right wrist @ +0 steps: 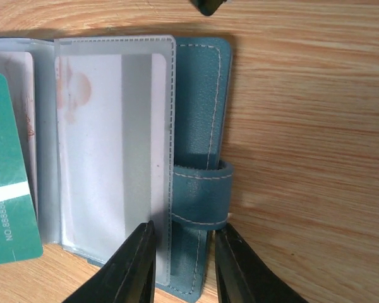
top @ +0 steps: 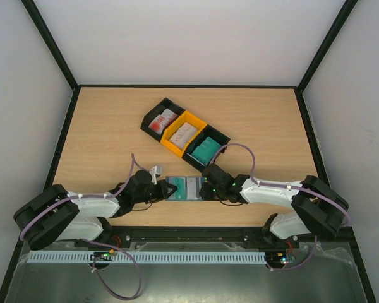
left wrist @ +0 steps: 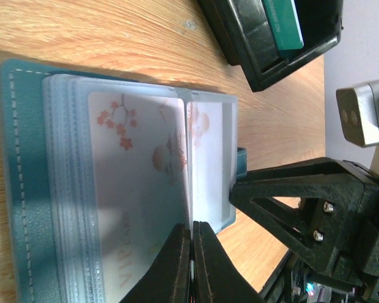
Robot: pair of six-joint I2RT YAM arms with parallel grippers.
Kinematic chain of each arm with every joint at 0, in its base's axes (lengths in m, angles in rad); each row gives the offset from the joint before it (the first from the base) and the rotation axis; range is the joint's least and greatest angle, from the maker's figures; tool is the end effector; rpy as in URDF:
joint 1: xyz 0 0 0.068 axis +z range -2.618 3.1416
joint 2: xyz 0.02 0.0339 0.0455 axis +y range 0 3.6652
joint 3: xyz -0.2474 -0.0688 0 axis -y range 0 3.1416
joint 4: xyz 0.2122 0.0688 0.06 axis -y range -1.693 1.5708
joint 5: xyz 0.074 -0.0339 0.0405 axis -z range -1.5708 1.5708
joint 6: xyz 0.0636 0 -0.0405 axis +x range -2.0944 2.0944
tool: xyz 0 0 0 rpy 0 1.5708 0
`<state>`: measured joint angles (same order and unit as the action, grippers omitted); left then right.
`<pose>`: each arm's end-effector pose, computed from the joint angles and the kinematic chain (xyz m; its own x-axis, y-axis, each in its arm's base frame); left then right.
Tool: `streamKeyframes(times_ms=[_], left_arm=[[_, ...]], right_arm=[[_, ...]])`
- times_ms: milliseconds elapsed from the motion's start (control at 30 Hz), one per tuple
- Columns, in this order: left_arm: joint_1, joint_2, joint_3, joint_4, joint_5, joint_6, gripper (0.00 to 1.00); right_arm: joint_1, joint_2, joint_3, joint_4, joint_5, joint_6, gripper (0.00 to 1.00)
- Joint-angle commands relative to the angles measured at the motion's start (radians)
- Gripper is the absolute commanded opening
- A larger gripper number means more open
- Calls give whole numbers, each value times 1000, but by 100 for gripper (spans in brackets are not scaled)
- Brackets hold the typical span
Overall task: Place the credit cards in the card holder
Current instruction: Insert the credit card into the card holder.
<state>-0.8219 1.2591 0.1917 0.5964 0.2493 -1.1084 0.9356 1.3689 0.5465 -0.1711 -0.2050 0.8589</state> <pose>0.1382 -0.1718 0.1305 -0.9070 -0.2981 -0.2973 0.1069 0.5200 -0.8475 0.1279 0.1953 0.1270 -0.9714 -0.0685 -0.2274 -0.1815 0.8318 0.5246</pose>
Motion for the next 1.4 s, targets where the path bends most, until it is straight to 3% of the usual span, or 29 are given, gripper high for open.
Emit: streamKeyframes(times_ms=[0, 667, 1133, 1367], left_arm=[[-6, 24, 22, 70, 48, 43, 3], [-5, 179, 46, 165, 16, 7, 3], [-6, 90, 27, 50, -58, 4, 3], [-11, 212, 26, 191, 33, -8, 3]], right_arm=[[5, 30, 10, -72, 46, -2, 24], [5, 40, 0, -62, 52, 4, 23], [5, 45, -7, -60, 67, 0, 23], [5, 48, -12, -50, 57, 0, 22]])
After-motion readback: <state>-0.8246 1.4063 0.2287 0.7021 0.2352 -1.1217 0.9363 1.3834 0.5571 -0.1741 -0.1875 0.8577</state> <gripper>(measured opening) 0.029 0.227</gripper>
